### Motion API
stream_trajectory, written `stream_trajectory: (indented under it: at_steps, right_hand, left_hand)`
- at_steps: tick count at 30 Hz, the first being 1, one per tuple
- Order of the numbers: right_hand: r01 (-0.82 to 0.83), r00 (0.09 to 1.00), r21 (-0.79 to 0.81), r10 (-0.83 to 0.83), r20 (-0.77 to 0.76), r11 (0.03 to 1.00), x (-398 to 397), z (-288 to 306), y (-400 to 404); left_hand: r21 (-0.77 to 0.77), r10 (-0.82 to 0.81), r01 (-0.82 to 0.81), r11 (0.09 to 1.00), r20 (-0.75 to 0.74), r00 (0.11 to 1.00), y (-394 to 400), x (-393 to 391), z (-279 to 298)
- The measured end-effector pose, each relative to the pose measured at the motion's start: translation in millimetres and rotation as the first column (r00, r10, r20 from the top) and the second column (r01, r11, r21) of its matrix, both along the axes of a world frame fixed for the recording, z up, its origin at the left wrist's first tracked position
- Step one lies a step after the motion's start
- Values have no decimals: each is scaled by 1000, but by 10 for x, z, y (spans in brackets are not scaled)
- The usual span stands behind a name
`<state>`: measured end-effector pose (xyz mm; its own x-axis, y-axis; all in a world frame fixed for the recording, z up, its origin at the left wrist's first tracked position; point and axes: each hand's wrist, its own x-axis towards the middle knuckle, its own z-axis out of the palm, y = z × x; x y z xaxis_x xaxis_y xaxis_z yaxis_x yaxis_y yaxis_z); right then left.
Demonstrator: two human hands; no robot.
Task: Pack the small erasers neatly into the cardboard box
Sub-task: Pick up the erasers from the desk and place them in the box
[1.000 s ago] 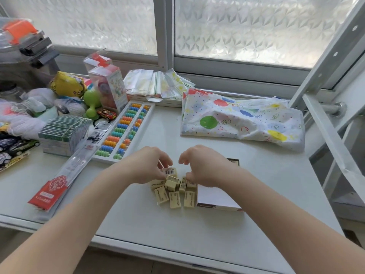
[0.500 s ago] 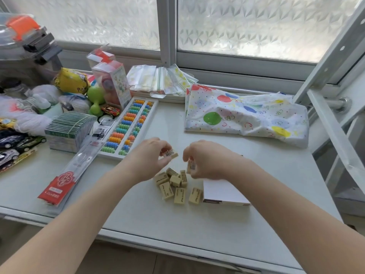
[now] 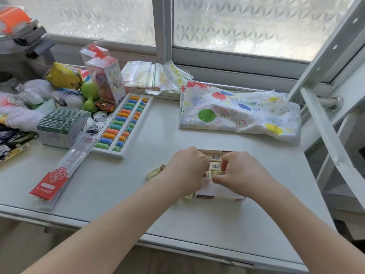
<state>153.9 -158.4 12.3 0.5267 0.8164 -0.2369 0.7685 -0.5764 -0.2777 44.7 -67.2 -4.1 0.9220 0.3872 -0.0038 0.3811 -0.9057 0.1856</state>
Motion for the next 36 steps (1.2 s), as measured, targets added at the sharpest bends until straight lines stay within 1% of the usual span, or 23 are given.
stream_trajectory:
  at_steps: [3, 7, 9, 11, 13, 15, 17, 18, 20, 22, 23, 25, 28, 30, 31, 33, 34, 36]
  right_hand:
    - [4, 997, -28, -2, 76, 1000, -47, -65, 61]
    - [17, 997, -8, -16, 80, 1000, -48, -99, 70]
    - [5, 998, 5, -5, 58, 1000, -45, -92, 38]
    - [15, 1000, 3, -15, -6, 1000, -28, -71, 0]
    - [18, 999, 13, -17, -36, 1000, -1, -55, -37]
    - [-12, 1000, 61, 12, 11, 998, 17, -16, -53]
    - [-81, 996, 161, 74, 45, 984, -27, 36, -38]
    - [-120, 993, 218, 115, 34, 969, -75, 65, -16]
    - [-203, 977, 281, 212, -1, 938, -216, 112, 56]
    - [-300, 950, 282, 311, 6, 911, -362, 96, 161]
    - [-347, 935, 268, 354, 22, 899, -424, 70, 221]
    - [-419, 907, 208, 417, 55, 884, -520, -9, 336]
    - [-470, 881, 99, 458, 118, 877, -574, -137, 492]
    - [-464, 883, 91, 452, 126, 881, -568, -182, 547]
    - [-458, 888, 118, 446, 113, 881, -556, -186, 549]
    - [-408, 912, 231, 403, 73, 883, -483, -136, 493]
    - [-352, 934, 301, 355, 44, 887, -414, -79, 436]
    - [-191, 975, 415, 221, -25, 890, -218, 70, 279]
  left_hand:
    - [15, 21, -22, 1000, 34, 999, -19, 2, -22]
    - [-49, 50, -47, 998, 69, 996, -6, -8, -27]
    - [-71, 68, -63, 995, 71, 995, -7, -15, -31]
    - [-94, 83, -76, 993, 69, 994, -21, -17, -19]
    - [-163, 111, -96, 982, 81, 991, -9, -58, 17]
    - [-249, 186, -148, 957, 136, 973, 94, -165, 105]
    - [-295, 280, -225, 929, 162, 946, 271, -334, 194]
    - [-302, 313, -264, 916, 127, 941, 370, -431, 225]
    - [-315, 347, -336, 888, -21, 937, 522, -616, 243]
    - [-338, 349, -383, 860, -158, 923, 573, -748, 207]
    - [-341, 342, -390, 855, -193, 920, 573, -785, 170]
    - [-352, 315, -373, 859, -212, 925, 550, -813, 76]
    - [-362, 281, -319, 876, -156, 947, 535, -784, -11]
    - [-352, 271, -289, 890, -100, 957, 532, -751, -44]
    - [-337, 264, -274, 901, -76, 962, 531, -735, -71]
    - [-277, 250, -253, 927, -45, 967, 527, -713, -119]
    - [-257, 253, -251, 933, -26, 967, 528, -710, -125]
    - [-283, 303, -272, 919, 67, 951, 544, -715, -87]
